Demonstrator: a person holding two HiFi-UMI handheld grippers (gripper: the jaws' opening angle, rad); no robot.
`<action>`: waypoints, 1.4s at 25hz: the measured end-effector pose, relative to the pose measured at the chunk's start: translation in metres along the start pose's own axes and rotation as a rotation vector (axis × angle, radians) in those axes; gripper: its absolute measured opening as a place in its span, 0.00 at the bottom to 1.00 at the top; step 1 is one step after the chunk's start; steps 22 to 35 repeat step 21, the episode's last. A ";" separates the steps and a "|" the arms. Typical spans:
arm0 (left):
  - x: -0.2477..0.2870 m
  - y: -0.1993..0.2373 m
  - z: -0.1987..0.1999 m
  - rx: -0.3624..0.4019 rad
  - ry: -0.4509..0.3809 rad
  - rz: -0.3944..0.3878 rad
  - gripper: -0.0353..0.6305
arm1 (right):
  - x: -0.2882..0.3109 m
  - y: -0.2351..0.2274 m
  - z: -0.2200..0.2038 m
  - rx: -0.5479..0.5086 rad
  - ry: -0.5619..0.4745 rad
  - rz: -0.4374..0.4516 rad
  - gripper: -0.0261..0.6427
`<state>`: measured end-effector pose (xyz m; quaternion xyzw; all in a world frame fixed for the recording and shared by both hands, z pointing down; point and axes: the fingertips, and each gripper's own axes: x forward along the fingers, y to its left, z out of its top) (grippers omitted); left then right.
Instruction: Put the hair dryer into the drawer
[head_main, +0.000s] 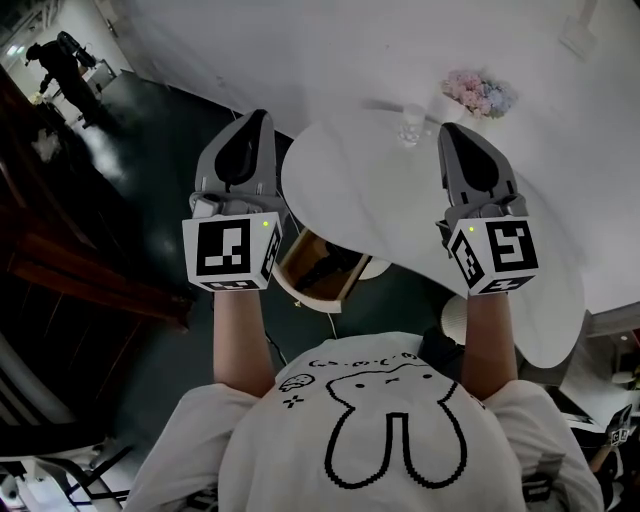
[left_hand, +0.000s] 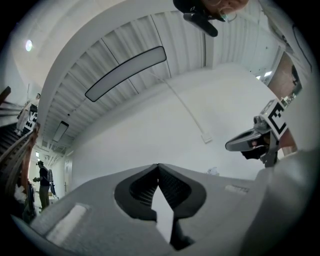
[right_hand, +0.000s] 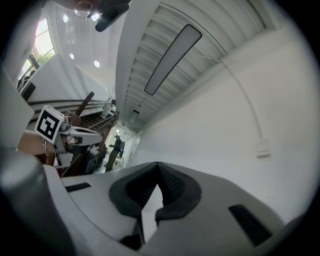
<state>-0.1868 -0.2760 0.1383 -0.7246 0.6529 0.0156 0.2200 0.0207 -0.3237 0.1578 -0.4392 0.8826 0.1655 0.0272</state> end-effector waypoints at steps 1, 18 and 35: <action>0.000 0.000 0.000 0.003 0.001 -0.002 0.08 | 0.000 0.001 0.002 -0.008 -0.004 0.003 0.04; -0.002 -0.003 -0.002 -0.027 0.030 -0.087 0.08 | -0.002 0.007 0.017 -0.023 -0.036 -0.014 0.04; -0.004 -0.006 -0.003 -0.047 0.026 -0.112 0.08 | -0.003 0.010 0.015 -0.015 -0.042 -0.016 0.04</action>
